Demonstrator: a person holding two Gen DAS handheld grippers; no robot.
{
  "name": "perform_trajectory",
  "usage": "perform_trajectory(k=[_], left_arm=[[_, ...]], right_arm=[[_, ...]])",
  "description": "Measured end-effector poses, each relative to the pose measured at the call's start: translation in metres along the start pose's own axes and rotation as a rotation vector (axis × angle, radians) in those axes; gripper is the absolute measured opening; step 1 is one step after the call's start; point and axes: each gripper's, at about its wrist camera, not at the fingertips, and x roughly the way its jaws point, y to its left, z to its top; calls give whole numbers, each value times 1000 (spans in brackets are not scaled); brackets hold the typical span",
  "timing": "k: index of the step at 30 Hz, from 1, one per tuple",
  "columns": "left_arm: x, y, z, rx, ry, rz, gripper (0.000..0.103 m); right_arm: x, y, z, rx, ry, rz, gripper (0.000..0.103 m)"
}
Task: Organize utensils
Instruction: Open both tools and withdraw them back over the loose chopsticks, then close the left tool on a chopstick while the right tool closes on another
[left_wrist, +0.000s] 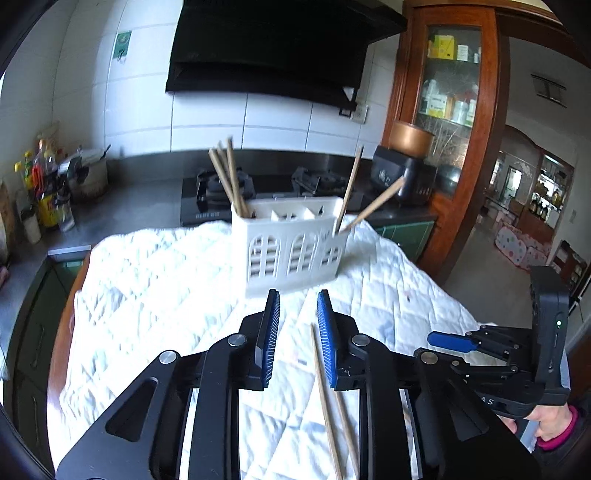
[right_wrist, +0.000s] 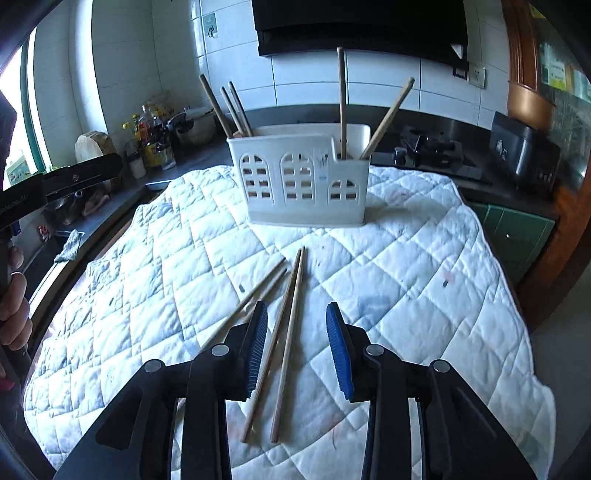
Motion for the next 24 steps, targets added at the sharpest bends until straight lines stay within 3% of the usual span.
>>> perform_trajectory(k=[9,15,24], left_arm=[[9,22,-59,-90,91,39,22],[13,33,-81,-134,130,38,22],[21,32,-100,-157,183,6,22]], right_arm=[[32,7,-41,36,65,4,23],[44,8,-44,48,83,4,15],[57,8,-44,50,110,-21,12]])
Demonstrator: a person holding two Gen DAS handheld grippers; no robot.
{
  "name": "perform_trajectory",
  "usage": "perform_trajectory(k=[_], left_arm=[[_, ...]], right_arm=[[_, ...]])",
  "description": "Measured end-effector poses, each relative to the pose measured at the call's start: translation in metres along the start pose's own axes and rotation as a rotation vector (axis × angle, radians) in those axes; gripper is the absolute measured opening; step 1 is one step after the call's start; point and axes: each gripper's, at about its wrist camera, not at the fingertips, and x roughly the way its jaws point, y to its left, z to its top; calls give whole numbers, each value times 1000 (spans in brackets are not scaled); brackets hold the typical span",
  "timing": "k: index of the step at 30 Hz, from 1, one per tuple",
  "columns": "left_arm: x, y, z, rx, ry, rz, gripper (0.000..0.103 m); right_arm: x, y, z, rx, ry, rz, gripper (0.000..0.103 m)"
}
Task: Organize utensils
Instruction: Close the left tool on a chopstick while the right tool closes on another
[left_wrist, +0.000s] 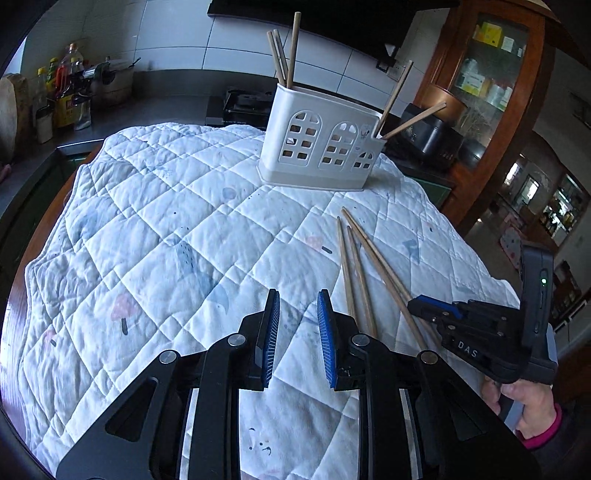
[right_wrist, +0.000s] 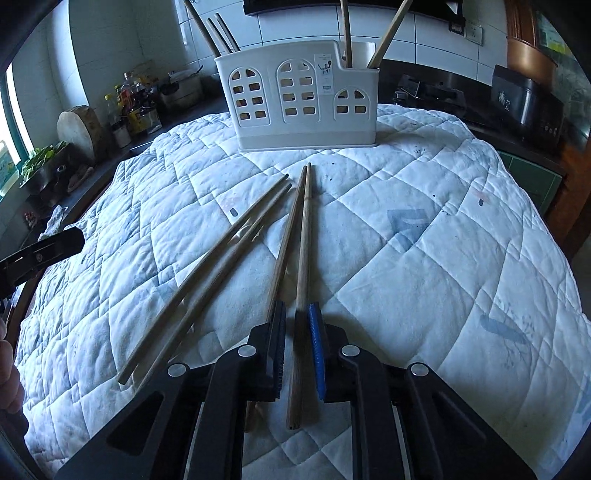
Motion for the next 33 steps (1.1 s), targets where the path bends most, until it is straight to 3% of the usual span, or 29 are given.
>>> perform_trajectory(k=[14,33], left_arm=[[32,-28,-18,29,96,-84,22],[67,-42,-20,38,150,-72,19]], right_arm=[[0,-3,-2,12,-9,-19,8],[-4,-7,-3,30,-16,-4,7]])
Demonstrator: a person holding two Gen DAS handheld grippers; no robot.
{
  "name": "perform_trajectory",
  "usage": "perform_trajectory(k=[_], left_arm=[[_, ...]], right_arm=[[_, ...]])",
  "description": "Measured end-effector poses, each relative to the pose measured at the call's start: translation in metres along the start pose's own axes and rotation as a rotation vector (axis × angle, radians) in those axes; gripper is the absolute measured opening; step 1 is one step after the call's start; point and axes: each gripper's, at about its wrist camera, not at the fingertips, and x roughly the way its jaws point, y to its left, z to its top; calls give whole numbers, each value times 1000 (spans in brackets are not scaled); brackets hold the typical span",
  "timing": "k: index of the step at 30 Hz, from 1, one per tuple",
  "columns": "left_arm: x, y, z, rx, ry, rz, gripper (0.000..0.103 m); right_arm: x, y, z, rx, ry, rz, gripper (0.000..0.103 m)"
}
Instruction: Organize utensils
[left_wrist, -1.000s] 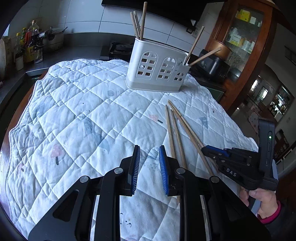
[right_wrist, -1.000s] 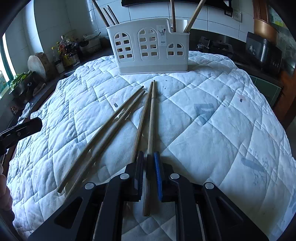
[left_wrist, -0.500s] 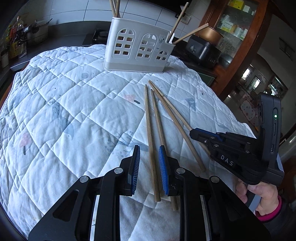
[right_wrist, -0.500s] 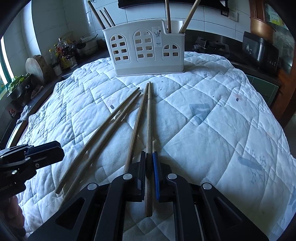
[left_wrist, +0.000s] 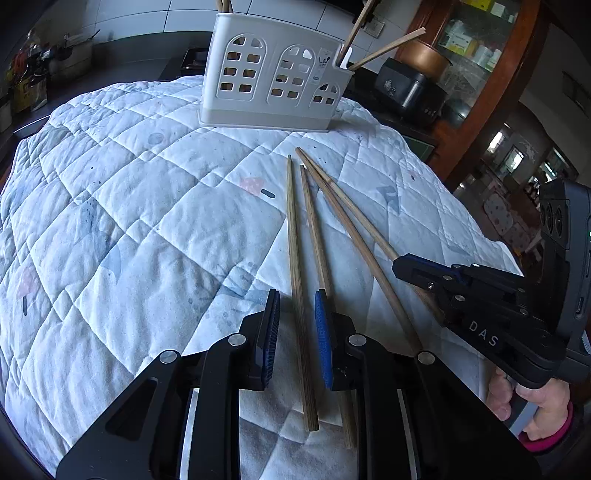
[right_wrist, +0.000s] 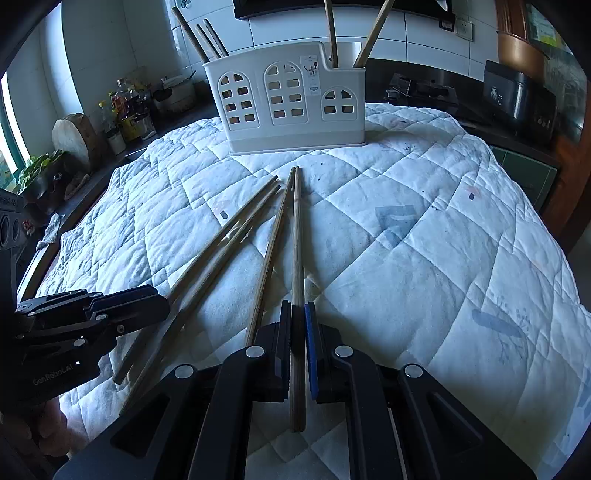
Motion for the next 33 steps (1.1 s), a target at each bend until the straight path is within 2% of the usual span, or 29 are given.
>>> perform_trajectory(k=[5,9,17,19,26,33], left_arm=[[4,-2,1,14,11,17,19],[7,-3,2,30,16,42,13],[10,-10,3,57,20,83,13],[9,-10,4,56,18,95,8],[-8,-10,9,57,-24,63,6],[-36,-8,22,57,-115,24,6]], right_arm=[[0,0,0,0,-2,1,7],[0,0,0,-1,-1,0,7],[1,0,-2,0,4,-5,7],[-2,0,-1,-1,-2,-5,7],[-21,3,5,-17,-51,1,7],[-55,15,22,-65,-156,-7,7]])
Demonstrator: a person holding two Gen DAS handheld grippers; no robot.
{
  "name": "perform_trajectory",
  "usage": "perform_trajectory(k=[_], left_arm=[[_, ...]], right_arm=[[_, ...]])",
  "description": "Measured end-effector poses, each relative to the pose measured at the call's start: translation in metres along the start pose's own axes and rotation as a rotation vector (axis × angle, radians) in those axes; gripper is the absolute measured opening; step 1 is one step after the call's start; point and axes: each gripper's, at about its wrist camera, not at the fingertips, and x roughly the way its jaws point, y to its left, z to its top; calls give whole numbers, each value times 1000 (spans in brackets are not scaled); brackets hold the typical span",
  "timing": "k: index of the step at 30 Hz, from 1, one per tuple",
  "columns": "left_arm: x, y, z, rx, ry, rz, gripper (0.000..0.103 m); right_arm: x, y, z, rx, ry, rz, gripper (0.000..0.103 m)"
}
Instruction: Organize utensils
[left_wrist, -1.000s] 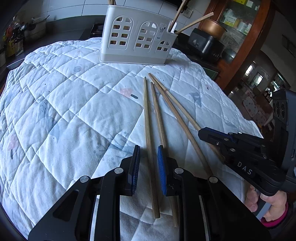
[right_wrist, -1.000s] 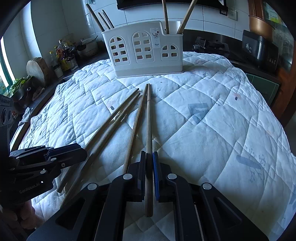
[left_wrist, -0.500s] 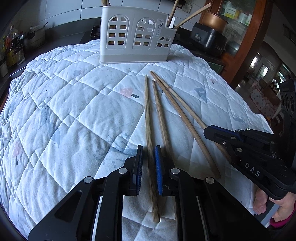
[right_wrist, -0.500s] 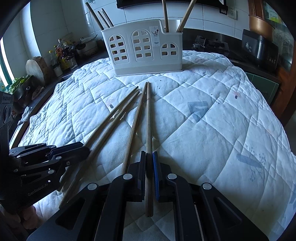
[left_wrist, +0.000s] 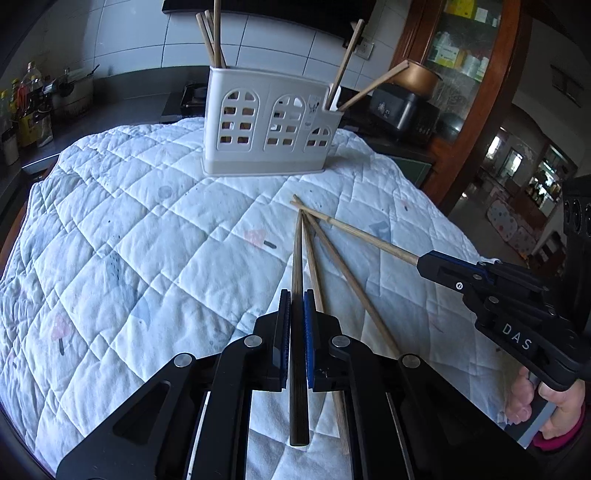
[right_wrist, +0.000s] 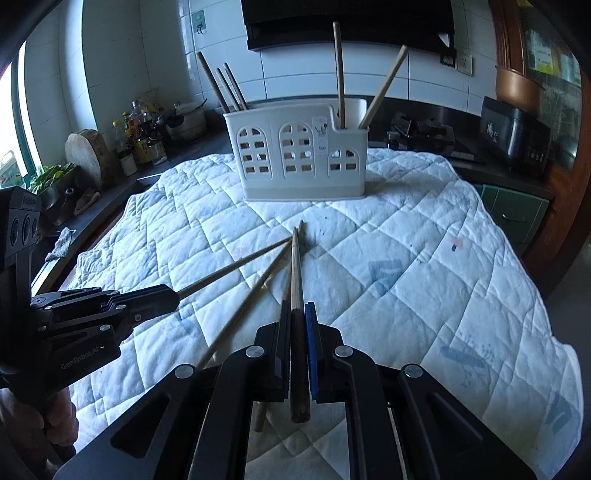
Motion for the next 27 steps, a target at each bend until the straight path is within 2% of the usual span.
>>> perform_trajectory(k=[5,15,23,27], left_arm=[[-14,0,11,8,-67,-19,6],[-29,0,48,67,-128,-14,6],[-28,1,79,117,-133,-1,4],[-23,10,77,80,-112,-31,4]], right_arm=[[-15,9,18,-40,-58,-1,7],[-20,5,69,-77,-79,8,7],[-26,-14,117,-65,-73,16,7],[-30,-17,124,-68,-80,1,7]])
